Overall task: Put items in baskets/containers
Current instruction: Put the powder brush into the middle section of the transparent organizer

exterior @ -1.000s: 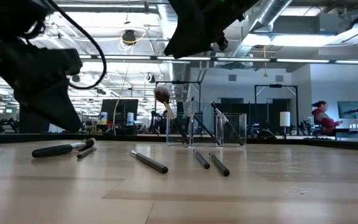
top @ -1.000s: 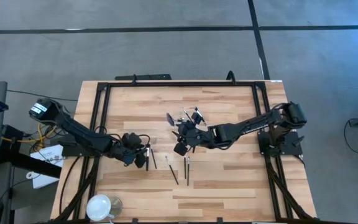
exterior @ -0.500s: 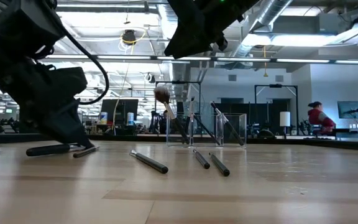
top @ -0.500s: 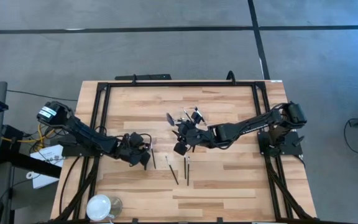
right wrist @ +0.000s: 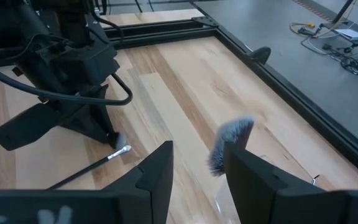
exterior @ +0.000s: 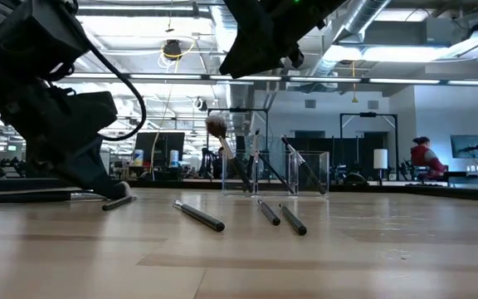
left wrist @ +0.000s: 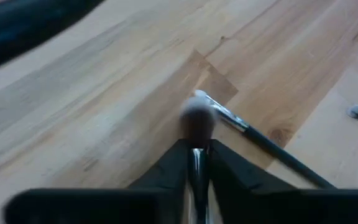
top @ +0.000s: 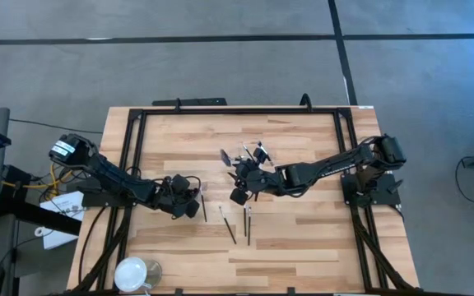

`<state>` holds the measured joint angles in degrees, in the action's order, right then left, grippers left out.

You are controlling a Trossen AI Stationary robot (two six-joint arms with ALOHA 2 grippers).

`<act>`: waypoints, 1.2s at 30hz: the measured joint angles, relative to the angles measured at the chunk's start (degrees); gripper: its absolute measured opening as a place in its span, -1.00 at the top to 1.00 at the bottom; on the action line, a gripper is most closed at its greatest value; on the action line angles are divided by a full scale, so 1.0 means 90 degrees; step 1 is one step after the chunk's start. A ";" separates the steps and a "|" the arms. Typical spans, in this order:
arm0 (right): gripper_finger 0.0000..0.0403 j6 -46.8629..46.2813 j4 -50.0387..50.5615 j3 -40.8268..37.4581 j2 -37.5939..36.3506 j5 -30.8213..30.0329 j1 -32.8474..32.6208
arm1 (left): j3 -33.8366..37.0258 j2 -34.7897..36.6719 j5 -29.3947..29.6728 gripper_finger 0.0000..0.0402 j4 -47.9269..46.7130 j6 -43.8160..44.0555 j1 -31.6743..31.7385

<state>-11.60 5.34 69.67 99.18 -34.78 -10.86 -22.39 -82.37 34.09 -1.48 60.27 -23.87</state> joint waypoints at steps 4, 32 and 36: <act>0.36 0.0000 0.0000 0.0000 0.0000 0.0002 -0.0002 | 0.0001 0.0000 0.0006 0.87 0.0030 0.0002 -0.0003; 0.36 -0.0409 -0.4127 -0.0005 0.2399 0.2972 0.0167 | 0.0185 0.1879 0.0451 0.85 0.0213 -0.1132 -0.0020; 0.37 -0.0931 -0.4409 0.0285 0.2970 0.3543 0.0393 | 0.0185 0.1939 0.0482 0.87 0.0655 -0.1520 -0.0022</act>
<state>-19.97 -34.34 72.24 125.90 -2.90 -7.32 -20.73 -64.92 38.42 4.41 46.59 -24.07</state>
